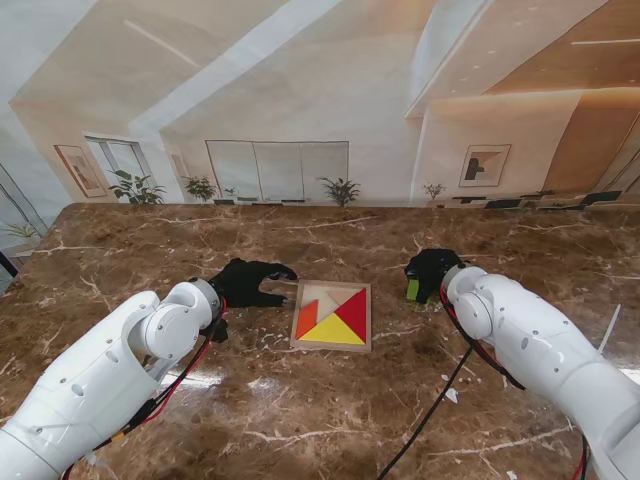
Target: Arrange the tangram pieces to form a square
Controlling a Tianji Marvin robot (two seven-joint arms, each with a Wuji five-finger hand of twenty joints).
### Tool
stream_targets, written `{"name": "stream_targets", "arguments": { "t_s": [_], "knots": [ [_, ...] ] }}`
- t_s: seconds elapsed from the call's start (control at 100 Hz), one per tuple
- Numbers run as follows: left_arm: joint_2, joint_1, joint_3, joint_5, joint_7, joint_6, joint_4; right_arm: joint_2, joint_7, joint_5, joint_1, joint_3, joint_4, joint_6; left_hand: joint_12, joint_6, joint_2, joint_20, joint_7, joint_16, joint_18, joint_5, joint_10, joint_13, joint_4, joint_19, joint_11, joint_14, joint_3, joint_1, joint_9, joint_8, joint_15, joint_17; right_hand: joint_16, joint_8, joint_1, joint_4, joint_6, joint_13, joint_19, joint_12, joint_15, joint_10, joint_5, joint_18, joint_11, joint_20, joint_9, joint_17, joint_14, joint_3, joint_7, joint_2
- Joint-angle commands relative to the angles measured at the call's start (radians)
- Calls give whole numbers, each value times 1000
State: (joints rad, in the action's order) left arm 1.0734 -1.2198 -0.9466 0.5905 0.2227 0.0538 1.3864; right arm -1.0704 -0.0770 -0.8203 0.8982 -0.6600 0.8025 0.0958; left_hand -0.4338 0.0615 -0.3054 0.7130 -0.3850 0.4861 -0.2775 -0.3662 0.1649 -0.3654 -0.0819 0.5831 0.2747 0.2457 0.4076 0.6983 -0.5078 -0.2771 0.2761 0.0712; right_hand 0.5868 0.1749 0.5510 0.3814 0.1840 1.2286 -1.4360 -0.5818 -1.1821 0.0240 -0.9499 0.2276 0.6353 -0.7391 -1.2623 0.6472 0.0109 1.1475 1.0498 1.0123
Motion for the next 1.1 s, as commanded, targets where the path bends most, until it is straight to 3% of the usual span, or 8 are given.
{"name": "stream_targets", "arguments": {
  "t_s": [0.0,0.2,0.6,0.91,1.09],
  "knots": [
    [1,-1,2,1,1,-2,-6,9,17,-11,17,-2,2,11,6,17,35,12,9,-1,-10,-1,-5,10,20,-21,-6,-5,-22,24,4,18,-10,18,9,27,34,-37,11,-26,-36,-11,-35,21,-37,1,35,-22,4,-21,-25,62,45,-41],
    [1,0,2,-2,1,-1,-9,14,25,-26,18,-32,20,34,7,16,38,13,10,-1,-10,1,-4,11,21,-21,-7,-4,-27,25,6,18,-11,18,-11,15,40,-30,-28,8,-18,39,-10,-2,-67,19,34,-17,-27,17,-12,77,54,-12],
    [2,6,3,-8,-2,5,-17,10,78,-24,30,-131,117,63,7,15,41,14,11,0,-10,1,-5,12,23,-22,-7,-6,-37,30,7,19,-11,18,-12,5,13,-30,-74,47,2,47,2,-40,-88,64,24,-11,-49,58,4,83,45,-46],
    [4,11,4,-10,-10,18,-29,-5,210,55,47,-166,272,-37,6,14,43,14,12,0,-10,0,-6,10,24,-22,-7,-6,-41,31,5,19,-10,18,-6,0,15,-27,-91,64,3,48,-9,-57,-100,90,17,-17,-65,67,19,79,41,-40],
    [4,10,2,-13,-12,29,-33,-18,246,105,47,-150,344,-95,6,13,42,15,12,0,-10,-3,-4,9,24,-22,-7,-4,-43,32,3,20,-10,18,-5,-1,18,-26,-94,68,-1,48,-13,-59,-105,94,13,-22,-71,68,24,77,40,-32]
  ]
}}
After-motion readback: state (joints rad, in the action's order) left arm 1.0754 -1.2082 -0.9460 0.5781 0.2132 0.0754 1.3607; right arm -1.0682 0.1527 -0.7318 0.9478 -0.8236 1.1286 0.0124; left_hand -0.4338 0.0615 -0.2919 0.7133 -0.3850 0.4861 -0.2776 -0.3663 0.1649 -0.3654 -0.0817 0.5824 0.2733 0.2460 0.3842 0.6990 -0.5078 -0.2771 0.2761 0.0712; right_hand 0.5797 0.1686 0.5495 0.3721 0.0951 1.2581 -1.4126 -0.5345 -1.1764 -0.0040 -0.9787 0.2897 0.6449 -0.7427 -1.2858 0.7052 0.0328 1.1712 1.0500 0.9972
